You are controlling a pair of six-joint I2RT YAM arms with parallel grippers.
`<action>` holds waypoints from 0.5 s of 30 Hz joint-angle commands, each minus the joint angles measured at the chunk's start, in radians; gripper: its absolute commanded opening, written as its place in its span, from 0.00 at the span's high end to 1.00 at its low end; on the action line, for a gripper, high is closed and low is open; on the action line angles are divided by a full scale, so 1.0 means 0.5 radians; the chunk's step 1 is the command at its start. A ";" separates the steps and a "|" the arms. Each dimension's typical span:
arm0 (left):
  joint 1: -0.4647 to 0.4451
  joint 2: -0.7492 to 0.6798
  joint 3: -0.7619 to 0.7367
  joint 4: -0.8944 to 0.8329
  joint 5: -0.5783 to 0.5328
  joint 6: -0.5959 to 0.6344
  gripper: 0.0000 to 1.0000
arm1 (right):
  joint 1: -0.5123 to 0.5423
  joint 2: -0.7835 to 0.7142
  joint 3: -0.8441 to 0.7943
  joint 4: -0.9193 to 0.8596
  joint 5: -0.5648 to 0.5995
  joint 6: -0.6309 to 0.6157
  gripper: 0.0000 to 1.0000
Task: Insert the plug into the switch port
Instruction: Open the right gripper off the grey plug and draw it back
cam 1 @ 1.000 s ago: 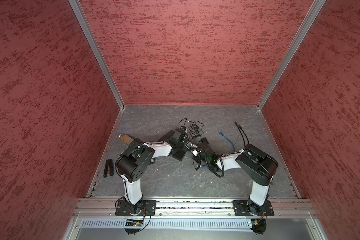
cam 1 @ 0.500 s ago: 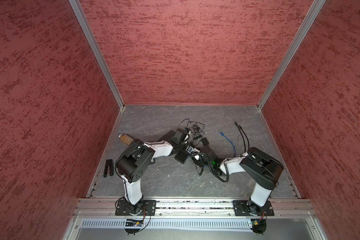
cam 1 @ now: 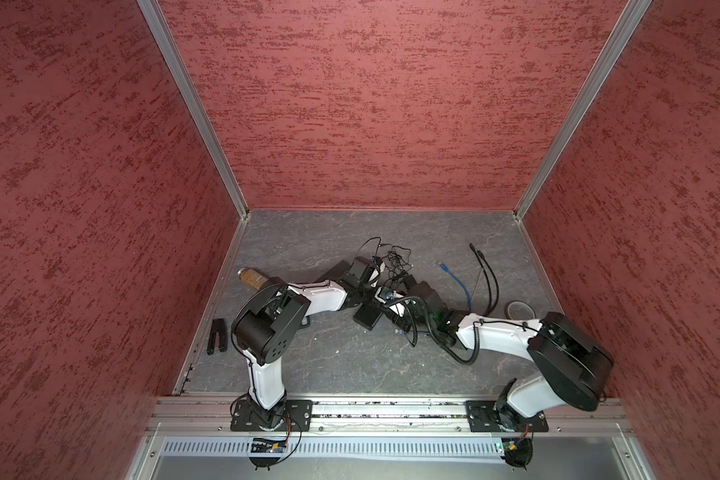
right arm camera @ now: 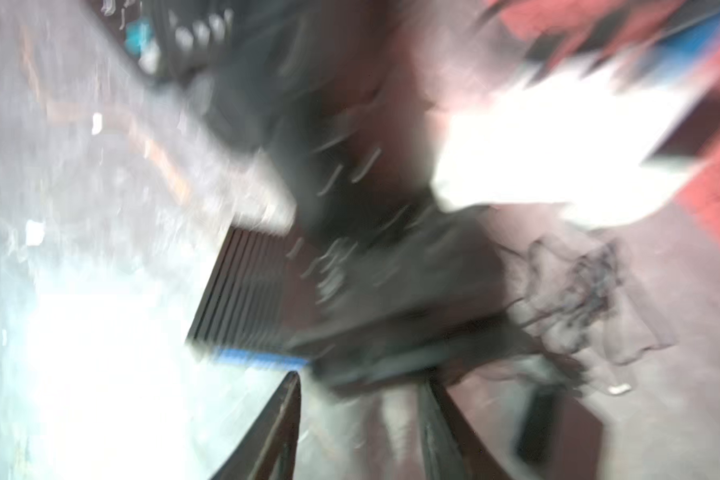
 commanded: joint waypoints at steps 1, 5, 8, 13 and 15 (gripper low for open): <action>-0.044 0.039 -0.070 -0.276 0.133 0.044 0.30 | -0.067 -0.172 0.109 -0.116 -0.010 -0.024 0.55; -0.033 0.015 -0.054 -0.298 0.122 0.081 0.23 | -0.136 -0.254 0.149 -0.429 -0.063 -0.115 0.57; -0.024 0.001 -0.043 -0.307 0.100 0.090 0.18 | -0.159 -0.279 0.161 -0.600 -0.086 -0.195 0.59; -0.008 -0.028 -0.035 -0.300 0.043 0.083 0.08 | -0.193 -0.331 0.140 -0.799 -0.219 -0.329 0.63; 0.000 -0.040 -0.025 -0.309 0.033 0.084 0.07 | -0.194 -0.351 0.116 -0.845 -0.247 -0.370 0.65</action>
